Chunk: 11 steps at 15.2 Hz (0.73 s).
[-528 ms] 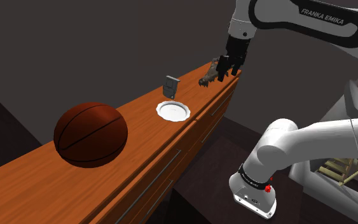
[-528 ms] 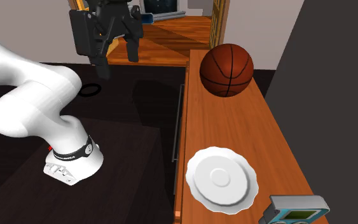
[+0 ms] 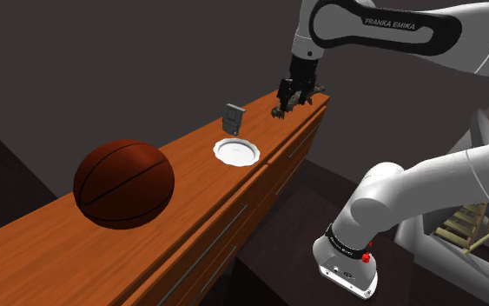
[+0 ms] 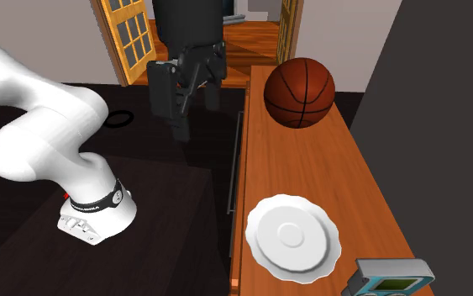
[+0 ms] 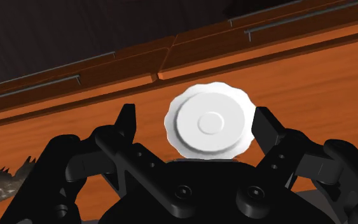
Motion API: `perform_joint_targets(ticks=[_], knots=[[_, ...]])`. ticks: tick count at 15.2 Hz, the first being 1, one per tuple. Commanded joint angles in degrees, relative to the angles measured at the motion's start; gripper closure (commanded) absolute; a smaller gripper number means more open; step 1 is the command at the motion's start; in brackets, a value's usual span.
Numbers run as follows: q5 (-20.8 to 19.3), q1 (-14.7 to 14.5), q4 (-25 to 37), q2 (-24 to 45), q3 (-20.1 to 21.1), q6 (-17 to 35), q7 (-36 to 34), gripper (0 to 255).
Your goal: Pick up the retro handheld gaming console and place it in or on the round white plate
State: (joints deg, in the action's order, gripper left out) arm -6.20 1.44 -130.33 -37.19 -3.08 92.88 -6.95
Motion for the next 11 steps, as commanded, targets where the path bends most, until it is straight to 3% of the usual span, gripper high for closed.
perform_joint_targets(ticks=[1,11], knots=[[0.1,0.2,1.5,4.3,-1.0,3.0,0.4,0],[2.8,0.8,11.4,25.0,-5.3,14.1,3.4,0]])
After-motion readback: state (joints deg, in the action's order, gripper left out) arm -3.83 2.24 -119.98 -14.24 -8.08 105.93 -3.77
